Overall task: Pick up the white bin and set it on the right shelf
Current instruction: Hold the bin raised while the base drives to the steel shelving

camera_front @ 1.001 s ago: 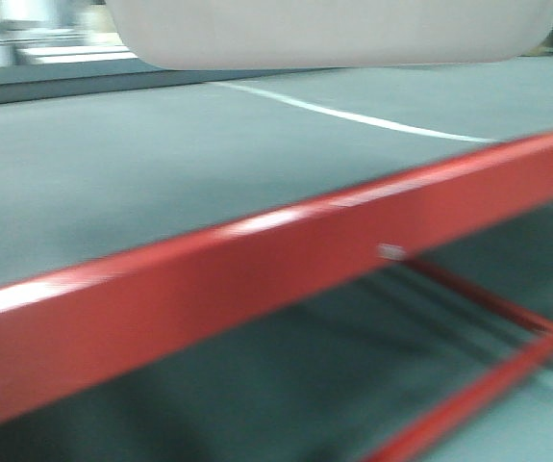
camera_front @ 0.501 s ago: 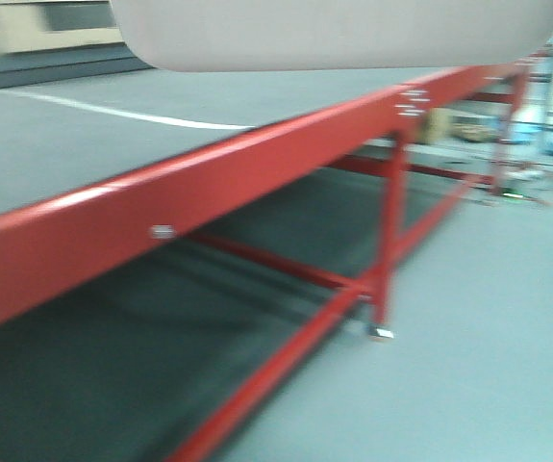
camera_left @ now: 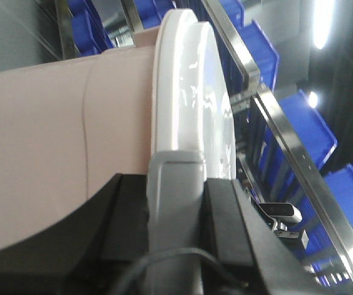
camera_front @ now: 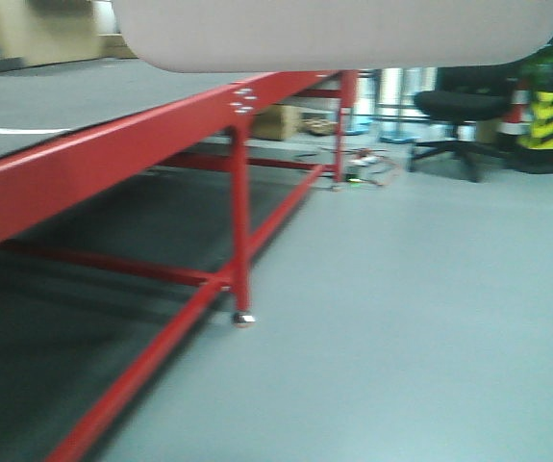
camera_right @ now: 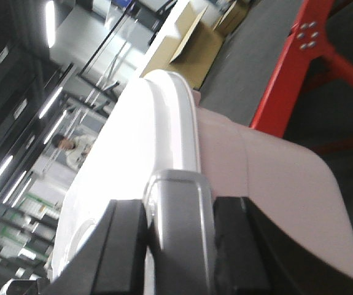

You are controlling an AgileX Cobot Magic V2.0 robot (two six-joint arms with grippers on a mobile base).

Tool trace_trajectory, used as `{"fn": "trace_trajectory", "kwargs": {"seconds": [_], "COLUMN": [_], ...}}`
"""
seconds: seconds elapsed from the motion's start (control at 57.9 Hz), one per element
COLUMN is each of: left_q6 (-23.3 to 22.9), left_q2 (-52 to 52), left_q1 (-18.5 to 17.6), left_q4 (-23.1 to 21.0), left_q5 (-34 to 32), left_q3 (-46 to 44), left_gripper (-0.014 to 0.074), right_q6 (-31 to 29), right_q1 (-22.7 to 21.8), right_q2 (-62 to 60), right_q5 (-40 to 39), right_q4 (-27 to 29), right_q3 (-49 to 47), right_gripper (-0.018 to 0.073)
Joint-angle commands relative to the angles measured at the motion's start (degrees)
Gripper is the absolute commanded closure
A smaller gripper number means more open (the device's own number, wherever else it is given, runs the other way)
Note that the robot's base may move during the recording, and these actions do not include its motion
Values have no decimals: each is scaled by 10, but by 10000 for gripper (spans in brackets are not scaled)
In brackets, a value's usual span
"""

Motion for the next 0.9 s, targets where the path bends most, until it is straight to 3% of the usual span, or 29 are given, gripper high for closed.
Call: {"fn": "trace_trajectory", "kwargs": {"seconds": [0.0,0.88], "left_q6": [13,13], "left_q2": [-27,-27], "left_q1": [-19,-19], "left_q4": [-69,-69], "left_q5": [158,158], "left_q3": [-21,-21], "left_gripper": [722,722], "right_q6": [-7,-7], "right_q1": [12,12], "right_q2": [-18,-18], "right_q5": [70,70], "right_q4": [52,52], "right_q3": [-18,-18], "right_gripper": [500,500]}}
